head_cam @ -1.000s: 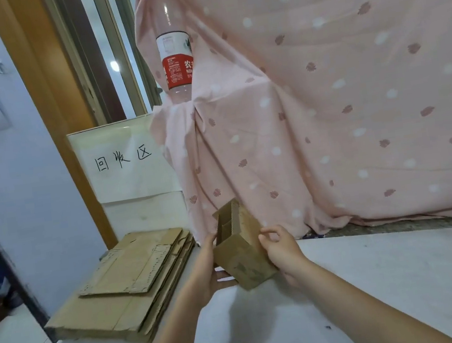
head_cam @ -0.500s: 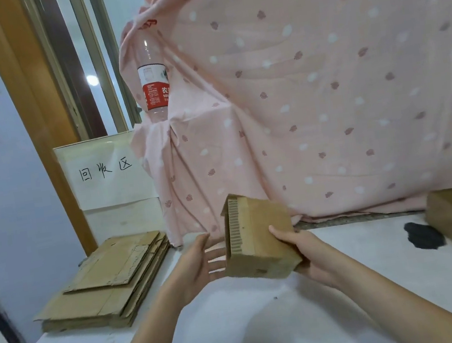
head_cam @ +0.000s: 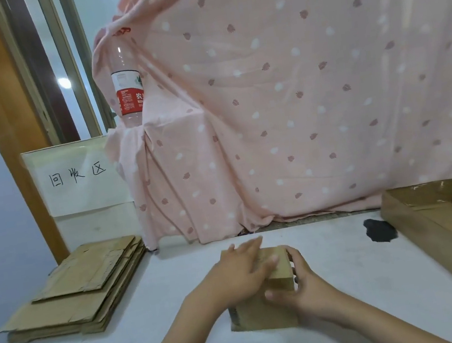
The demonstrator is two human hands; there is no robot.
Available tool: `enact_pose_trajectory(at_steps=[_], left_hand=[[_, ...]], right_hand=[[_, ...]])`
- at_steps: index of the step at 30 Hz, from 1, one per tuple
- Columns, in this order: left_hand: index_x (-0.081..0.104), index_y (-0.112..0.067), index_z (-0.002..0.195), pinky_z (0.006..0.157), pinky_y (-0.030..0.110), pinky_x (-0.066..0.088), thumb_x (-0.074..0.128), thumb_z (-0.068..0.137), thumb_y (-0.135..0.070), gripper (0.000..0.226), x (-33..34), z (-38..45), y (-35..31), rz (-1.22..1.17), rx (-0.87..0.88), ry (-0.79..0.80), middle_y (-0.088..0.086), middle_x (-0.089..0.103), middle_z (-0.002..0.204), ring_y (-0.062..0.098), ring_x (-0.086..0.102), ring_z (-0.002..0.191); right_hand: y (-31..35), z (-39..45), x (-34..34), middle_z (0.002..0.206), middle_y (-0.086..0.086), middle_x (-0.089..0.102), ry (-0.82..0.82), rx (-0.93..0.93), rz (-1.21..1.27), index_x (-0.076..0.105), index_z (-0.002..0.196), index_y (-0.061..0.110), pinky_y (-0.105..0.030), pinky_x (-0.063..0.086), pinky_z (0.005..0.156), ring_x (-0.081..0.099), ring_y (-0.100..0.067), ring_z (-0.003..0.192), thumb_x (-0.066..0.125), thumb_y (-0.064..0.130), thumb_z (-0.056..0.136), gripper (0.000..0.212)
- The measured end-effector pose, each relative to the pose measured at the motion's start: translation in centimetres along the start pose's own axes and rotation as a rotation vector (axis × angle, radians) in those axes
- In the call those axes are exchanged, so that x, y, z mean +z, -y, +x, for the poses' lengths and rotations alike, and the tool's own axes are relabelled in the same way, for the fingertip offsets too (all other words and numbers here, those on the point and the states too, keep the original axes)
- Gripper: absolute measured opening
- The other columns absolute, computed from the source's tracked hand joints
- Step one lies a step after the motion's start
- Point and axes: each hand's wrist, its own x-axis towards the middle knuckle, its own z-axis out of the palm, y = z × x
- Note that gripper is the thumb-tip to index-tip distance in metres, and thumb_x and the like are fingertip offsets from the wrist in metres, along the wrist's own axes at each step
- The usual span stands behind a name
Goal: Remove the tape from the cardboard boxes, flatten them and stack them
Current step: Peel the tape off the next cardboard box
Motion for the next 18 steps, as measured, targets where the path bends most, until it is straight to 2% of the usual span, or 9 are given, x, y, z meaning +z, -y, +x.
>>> enact_pose_trajectory(at_steps=[2,3,5,6,7,9,12,16,18], left_hand=[[0.012,-0.026,0.159,0.120,0.034,0.000,0.023,0.100,-0.063,0.071,0.7,-0.6,-0.5,0.097,0.001,0.064,-0.008,0.009,0.166,0.019,0.001,0.152],[0.009,-0.022,0.159,0.120,0.031,-0.005,0.022,0.100,-0.063,0.073,0.8,-0.9,-0.7,0.145,0.022,0.057,-0.007,0.005,0.166,0.016,-0.001,0.152],[0.004,-0.019,0.160,0.120,0.030,-0.009,0.023,0.096,-0.069,0.083,1.2,-1.1,-0.4,0.224,0.076,0.020,-0.006,0.001,0.166,0.011,-0.004,0.151],[0.001,-0.019,0.159,0.121,0.030,-0.010,0.027,0.093,-0.073,0.089,1.5,-1.1,0.0,0.258,0.099,0.013,-0.006,-0.001,0.166,0.010,-0.005,0.151],[-0.002,-0.018,0.159,0.122,0.031,-0.011,0.033,0.091,-0.075,0.096,1.8,-1.1,0.3,0.301,0.117,0.011,-0.005,-0.002,0.166,0.010,-0.006,0.151],[-0.006,-0.016,0.158,0.123,0.035,-0.009,0.045,0.089,-0.073,0.104,2.5,-0.9,0.6,0.387,0.128,0.020,-0.002,-0.006,0.166,0.012,-0.008,0.152],[-0.008,-0.012,0.158,0.123,0.039,-0.007,0.054,0.095,-0.053,0.098,2.9,-0.4,0.2,0.426,0.106,0.036,0.005,-0.010,0.166,0.018,-0.009,0.153],[-0.011,-0.007,0.156,0.123,0.039,-0.007,0.060,0.096,-0.021,0.094,2.8,0.0,-0.1,0.417,0.104,0.068,0.010,-0.014,0.165,0.022,-0.011,0.152],[-0.011,-0.007,0.156,0.123,0.037,-0.009,0.061,0.094,-0.012,0.095,2.8,-0.1,0.2,0.401,0.119,0.061,0.009,-0.015,0.165,0.022,-0.011,0.152]], right_hand=[[0.8,-0.4,-1.1,0.141,0.017,0.037,-0.024,-0.007,-0.026,0.019,0.145,0.049,-0.026,0.048,0.101,0.050,0.001,0.125,0.069,0.074,0.072,0.092],[1.1,-0.5,-1.7,0.140,0.019,0.036,-0.036,-0.018,-0.073,0.022,0.143,0.054,-0.025,0.044,0.104,0.046,0.001,0.128,0.060,0.073,0.080,0.076],[2.0,-0.5,-3.0,0.135,0.022,0.040,-0.072,-0.055,-0.192,0.035,0.137,0.055,-0.017,0.039,0.099,0.047,0.002,0.124,0.048,0.048,0.101,0.040],[2.3,-0.4,-3.6,0.131,0.022,0.046,-0.094,-0.077,-0.267,0.045,0.133,0.050,-0.015,0.039,0.097,0.050,0.002,0.120,0.044,0.035,0.105,0.032],[2.6,-0.2,-4.1,0.127,0.023,0.051,-0.110,-0.107,-0.339,0.055,0.127,0.045,-0.015,0.041,0.097,0.053,0.002,0.116,0.043,0.028,0.106,0.029],[3.2,0.2,-4.8,0.121,0.024,0.058,-0.082,-0.130,-0.459,0.065,0.120,0.037,-0.015,0.043,0.096,0.057,0.004,0.110,0.047,0.026,0.105,0.026],[4.0,0.9,-5.5,0.117,0.025,0.061,-0.034,-0.121,-0.595,0.067,0.114,0.035,-0.009,0.044,0.087,0.060,0.005,0.101,0.053,0.028,0.102,0.020],[5.1,1.9,-5.8,0.103,0.022,0.065,0.015,-0.124,-0.678,0.065,0.100,0.035,-0.022,0.049,0.087,0.061,0.000,0.094,0.057,0.027,0.100,0.012],[5.1,2.1,-6.0,0.102,0.022,0.066,0.029,-0.116,-0.687,0.067,0.104,0.036,-0.021,0.050,0.087,0.062,0.001,0.092,0.059,0.027,0.099,0.013]])
